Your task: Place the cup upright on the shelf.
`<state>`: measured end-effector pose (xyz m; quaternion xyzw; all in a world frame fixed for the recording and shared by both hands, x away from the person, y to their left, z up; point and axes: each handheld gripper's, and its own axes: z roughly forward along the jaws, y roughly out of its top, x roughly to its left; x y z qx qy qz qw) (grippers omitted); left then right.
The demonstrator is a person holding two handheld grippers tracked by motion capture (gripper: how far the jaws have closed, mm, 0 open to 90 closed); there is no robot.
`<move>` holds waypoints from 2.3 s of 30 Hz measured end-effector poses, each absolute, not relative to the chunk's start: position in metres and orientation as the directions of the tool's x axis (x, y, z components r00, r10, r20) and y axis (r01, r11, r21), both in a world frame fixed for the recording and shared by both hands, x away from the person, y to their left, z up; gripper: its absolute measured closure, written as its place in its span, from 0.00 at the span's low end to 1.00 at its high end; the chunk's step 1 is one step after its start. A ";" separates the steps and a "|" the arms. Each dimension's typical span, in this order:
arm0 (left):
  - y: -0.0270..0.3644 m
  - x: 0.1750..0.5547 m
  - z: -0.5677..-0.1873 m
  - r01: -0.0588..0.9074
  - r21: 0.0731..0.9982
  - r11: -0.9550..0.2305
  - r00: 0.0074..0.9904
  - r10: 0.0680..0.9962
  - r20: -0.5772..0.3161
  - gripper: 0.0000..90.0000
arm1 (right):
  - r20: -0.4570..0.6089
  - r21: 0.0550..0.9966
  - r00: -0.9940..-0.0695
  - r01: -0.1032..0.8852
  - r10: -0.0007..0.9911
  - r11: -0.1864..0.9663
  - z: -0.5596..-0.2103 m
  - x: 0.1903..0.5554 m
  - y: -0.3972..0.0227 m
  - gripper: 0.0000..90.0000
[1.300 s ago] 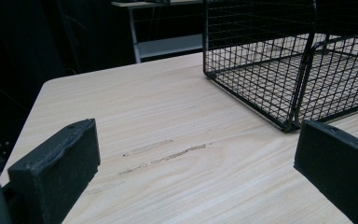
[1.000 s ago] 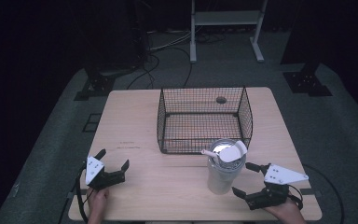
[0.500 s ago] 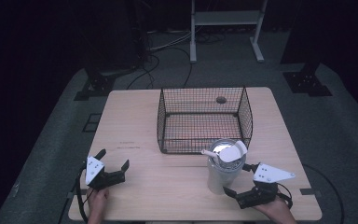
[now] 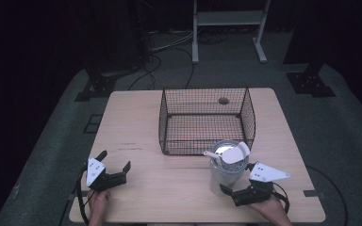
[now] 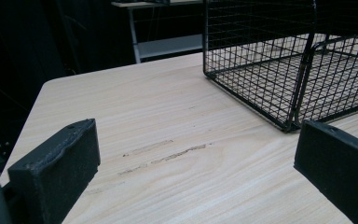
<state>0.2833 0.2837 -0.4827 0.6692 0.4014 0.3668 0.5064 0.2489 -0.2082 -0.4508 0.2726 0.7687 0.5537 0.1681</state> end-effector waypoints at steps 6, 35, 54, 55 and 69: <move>0.284 0.283 -0.483 0.165 0.973 -0.164 0.409 0.909 0.084 0.00 | 0.047 0.947 -0.790 0.229 0.611 0.224 -0.454 0.253 -0.203 0.03; 0.284 0.283 -0.483 0.163 0.973 -0.164 0.409 0.908 0.084 0.00 | 0.039 0.964 -0.782 0.194 0.623 0.183 -0.458 0.259 -0.195 0.08; 0.284 0.283 -0.483 0.164 0.973 -0.164 0.410 0.908 0.084 0.00 | 0.027 0.960 -0.786 0.192 0.618 0.203 -0.456 0.260 -0.195 0.10; 0.284 0.283 -0.483 0.164 0.973 -0.164 0.410 0.908 0.084 0.00 | 0.028 0.960 -0.787 0.193 0.616 0.204 -0.456 0.260 -0.196 0.10; 0.284 0.283 -0.483 0.163 0.973 -0.161 0.410 0.908 0.081 0.00 | 0.050 0.969 -0.805 0.183 0.591 0.168 -0.432 0.268 -0.200 0.10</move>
